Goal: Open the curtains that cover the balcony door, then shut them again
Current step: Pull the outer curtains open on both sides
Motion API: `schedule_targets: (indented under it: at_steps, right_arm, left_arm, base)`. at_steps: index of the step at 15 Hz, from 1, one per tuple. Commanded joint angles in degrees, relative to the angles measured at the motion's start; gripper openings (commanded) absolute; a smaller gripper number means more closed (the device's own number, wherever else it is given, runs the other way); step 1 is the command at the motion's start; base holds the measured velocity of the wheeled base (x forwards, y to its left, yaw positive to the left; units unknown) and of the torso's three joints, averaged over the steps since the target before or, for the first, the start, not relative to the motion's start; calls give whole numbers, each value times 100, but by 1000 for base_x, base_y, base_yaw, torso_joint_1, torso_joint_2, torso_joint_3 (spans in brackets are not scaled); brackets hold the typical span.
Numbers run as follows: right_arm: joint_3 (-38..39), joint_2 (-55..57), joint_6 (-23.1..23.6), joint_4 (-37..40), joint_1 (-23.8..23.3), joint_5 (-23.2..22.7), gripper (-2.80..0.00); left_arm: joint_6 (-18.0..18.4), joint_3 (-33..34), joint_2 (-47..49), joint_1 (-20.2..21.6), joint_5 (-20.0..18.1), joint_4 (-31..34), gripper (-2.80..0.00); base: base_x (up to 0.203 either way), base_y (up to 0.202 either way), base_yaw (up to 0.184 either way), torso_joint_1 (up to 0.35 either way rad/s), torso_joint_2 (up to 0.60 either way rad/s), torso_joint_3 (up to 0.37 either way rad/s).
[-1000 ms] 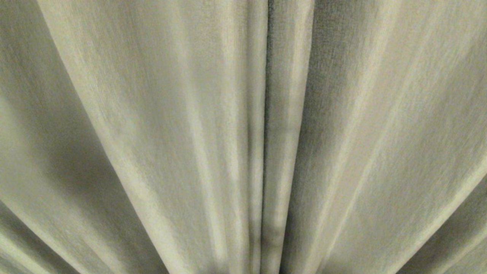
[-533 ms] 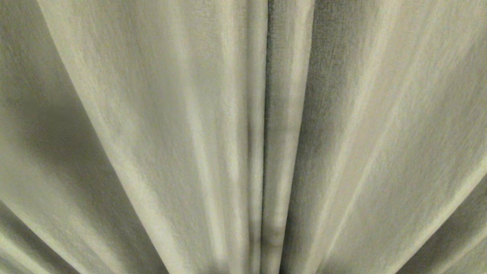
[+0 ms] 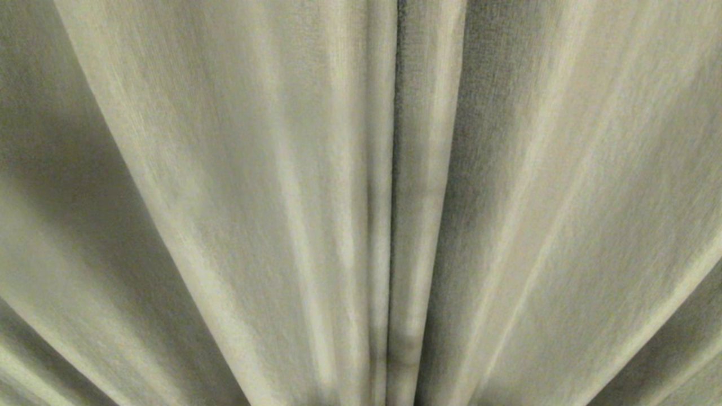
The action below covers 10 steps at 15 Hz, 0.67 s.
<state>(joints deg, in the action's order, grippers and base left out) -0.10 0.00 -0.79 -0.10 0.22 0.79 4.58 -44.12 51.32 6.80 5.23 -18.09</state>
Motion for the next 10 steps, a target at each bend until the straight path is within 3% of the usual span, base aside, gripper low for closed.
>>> schedule_targets:
  at_steps: [1, 6, 10]
  right_arm:
    - [1, 0, 0, 1, 4, 0, -280]
    - [1, 0, 0, 1, 4, 0, -280]
    - [1, 0, 0, 1, 4, 0, -280]
  left_arm:
    - [-179, -15, 328, 5, 4, -75, 0]
    - [-544, -231, 1218, 56, -59, -739, 0]
    - [-609, -691, 2241, 61, -94, -1422, 0]
  base:
    - [0, 0, 0, 0, 0, 0]
    - [0, 0, 0, 0, 0, 0]
    - [0, 0, 0, 0, 0, 0]
